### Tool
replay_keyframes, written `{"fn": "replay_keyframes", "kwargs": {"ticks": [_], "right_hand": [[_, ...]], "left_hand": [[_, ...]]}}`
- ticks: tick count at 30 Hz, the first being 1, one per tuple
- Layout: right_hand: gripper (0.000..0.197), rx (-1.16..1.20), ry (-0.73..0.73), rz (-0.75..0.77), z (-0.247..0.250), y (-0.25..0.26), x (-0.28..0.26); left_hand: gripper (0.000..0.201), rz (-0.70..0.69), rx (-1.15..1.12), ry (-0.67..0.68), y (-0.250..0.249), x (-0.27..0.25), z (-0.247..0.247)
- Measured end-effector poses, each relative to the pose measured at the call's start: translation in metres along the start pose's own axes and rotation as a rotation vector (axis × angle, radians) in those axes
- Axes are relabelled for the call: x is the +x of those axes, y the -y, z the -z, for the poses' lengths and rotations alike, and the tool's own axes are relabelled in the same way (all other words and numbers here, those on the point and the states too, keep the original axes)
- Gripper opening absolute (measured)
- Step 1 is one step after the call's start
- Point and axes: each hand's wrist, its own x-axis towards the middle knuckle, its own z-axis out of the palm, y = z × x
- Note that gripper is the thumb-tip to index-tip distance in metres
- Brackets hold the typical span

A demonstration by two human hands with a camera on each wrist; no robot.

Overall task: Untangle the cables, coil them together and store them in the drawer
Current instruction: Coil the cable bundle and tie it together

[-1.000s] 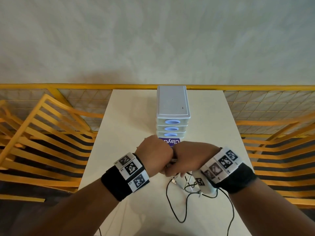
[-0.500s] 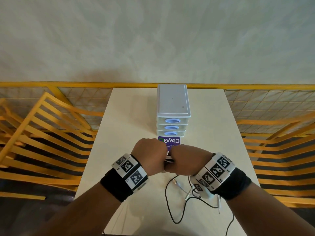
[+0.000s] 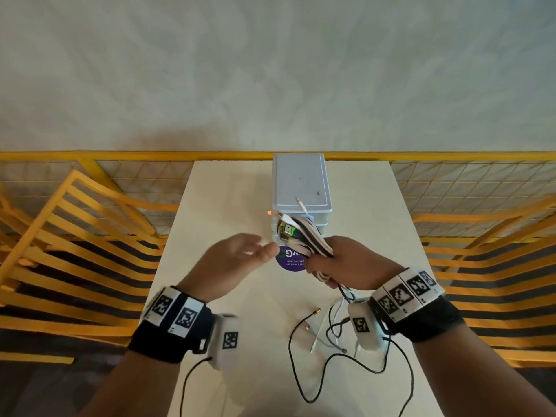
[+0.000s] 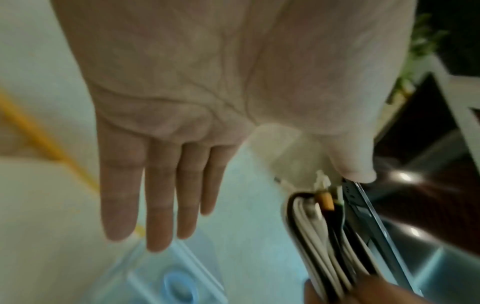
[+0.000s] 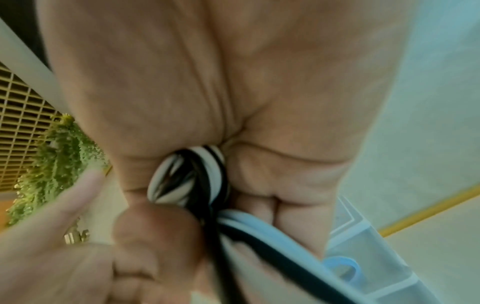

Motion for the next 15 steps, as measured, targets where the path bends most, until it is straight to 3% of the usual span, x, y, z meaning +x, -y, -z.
{"fn": "replay_keyframes", "kwargs": {"ticks": [3,6,8,10,12,15], "right_hand": [[0.043,0.018,0.025,0.099,-0.003,0.009,0.001],[0.040,0.011,0.082,0.196,-0.011,0.016,0.001],[0.023,0.042,0.102,0.222,-0.014,0.018,0.002],[0.015,0.064,0.122,0.220,-0.016,0.016,0.003],[0.018,0.094,0.135,0.210,-0.017,0.013,0.006],[0.030,0.153,0.152,0.231,-0.021,0.014,0.006]], "left_hand": [[0.099,-0.081,-0.342,0.227,-0.002,0.003,-0.033],[0.097,-0.197,-0.711,0.377,-0.015,0.005,-0.059],[0.091,-0.185,-0.840,0.370,-0.023,0.008,-0.064],[0.069,-0.187,-0.872,0.385,-0.027,0.011,-0.065],[0.049,-0.168,-0.872,0.383,-0.029,0.012,-0.066],[0.048,-0.187,-0.830,0.256,-0.030,0.013,-0.067]]}}
